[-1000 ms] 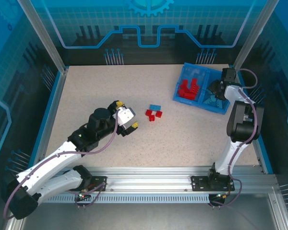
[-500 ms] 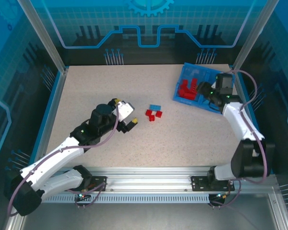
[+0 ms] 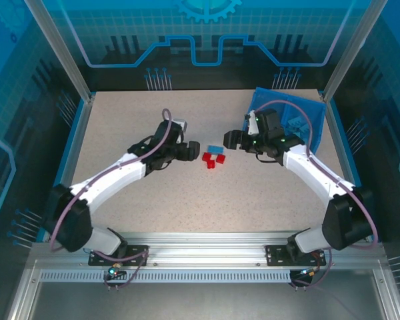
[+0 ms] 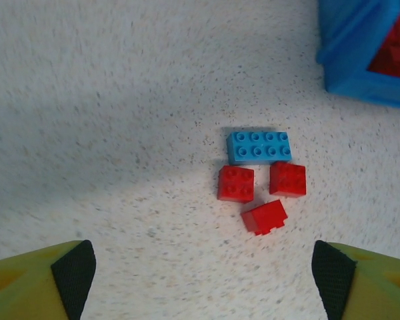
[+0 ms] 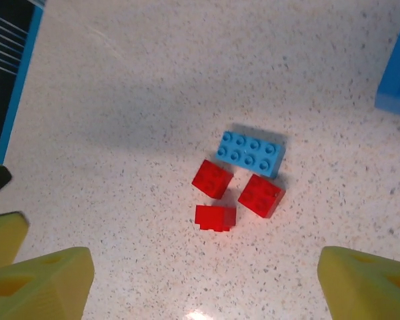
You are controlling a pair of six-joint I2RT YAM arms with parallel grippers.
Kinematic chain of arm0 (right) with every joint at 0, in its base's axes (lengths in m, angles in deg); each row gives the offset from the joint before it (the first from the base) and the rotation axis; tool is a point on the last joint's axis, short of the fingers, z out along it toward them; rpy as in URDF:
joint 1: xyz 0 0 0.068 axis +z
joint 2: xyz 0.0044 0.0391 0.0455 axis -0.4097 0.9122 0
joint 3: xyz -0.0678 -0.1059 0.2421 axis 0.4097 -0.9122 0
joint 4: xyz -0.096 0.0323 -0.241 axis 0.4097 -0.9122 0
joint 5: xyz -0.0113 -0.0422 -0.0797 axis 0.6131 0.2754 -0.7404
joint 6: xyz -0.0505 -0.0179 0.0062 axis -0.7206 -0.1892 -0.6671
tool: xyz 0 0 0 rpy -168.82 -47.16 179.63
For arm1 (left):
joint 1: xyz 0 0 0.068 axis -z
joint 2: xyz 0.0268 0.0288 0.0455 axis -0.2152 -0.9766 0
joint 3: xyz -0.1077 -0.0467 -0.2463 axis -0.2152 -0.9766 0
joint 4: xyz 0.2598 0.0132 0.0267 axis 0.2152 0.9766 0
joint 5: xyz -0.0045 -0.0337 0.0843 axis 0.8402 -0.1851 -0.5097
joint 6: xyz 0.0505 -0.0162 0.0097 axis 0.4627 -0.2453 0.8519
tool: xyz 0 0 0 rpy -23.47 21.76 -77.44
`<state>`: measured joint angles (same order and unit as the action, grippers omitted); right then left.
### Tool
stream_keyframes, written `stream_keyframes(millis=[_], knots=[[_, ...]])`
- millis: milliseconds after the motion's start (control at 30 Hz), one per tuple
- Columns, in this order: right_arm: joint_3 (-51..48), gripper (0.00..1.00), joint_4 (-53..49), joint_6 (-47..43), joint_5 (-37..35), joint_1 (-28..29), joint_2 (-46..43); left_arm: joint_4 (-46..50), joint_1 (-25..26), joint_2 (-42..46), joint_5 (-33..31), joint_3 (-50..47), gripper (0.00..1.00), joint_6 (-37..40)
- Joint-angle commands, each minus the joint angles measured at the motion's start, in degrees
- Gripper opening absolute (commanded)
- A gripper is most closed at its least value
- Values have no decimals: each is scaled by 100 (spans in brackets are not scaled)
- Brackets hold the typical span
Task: Sort the legos into containers by color
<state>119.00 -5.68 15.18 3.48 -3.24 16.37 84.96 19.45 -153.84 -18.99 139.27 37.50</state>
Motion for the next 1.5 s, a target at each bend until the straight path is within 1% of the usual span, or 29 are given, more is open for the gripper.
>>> stream_keyframes(millis=[0,67,200,333,467,600,800,1000,1133,1333,1467], knots=[[272,93,-598,174,-95,-40,49,149,345,-625,-133,276,86,-1554],[238,95,-644,176,-103,-118,-4,212,544,-1077,-223,569,85,-1802],[78,98,-613,176,-138,-238,-202,475,869,-1940,-353,1266,79,-2197],[-33,99,-611,178,-138,-326,-327,605,1022,-2575,-549,1689,73,-2355],[-123,99,-637,185,-121,-391,-439,726,1027,-2942,-654,1872,67,-2438],[-140,99,-663,166,-137,-433,-516,843,1025,-3156,-960,1923,61,-2491],[-55,99,-690,167,-138,-441,-496,668,1028,-3455,-842,1992,53,-2348],[-43,99,-723,176,-147,-430,-516,595,1031,-3538,-809,2001,39,-2279],[-74,99,-717,189,-156,-425,-569,533,1024,-3402,-789,1943,31,-2188],[-205,99,-519,169,-68,-429,-907,333,1040,-2609,-708,1743,28,-1881],[-330,99,-302,139,-130,-427,-1341,97,1158,-2079,-506,1941,27,-1226]])
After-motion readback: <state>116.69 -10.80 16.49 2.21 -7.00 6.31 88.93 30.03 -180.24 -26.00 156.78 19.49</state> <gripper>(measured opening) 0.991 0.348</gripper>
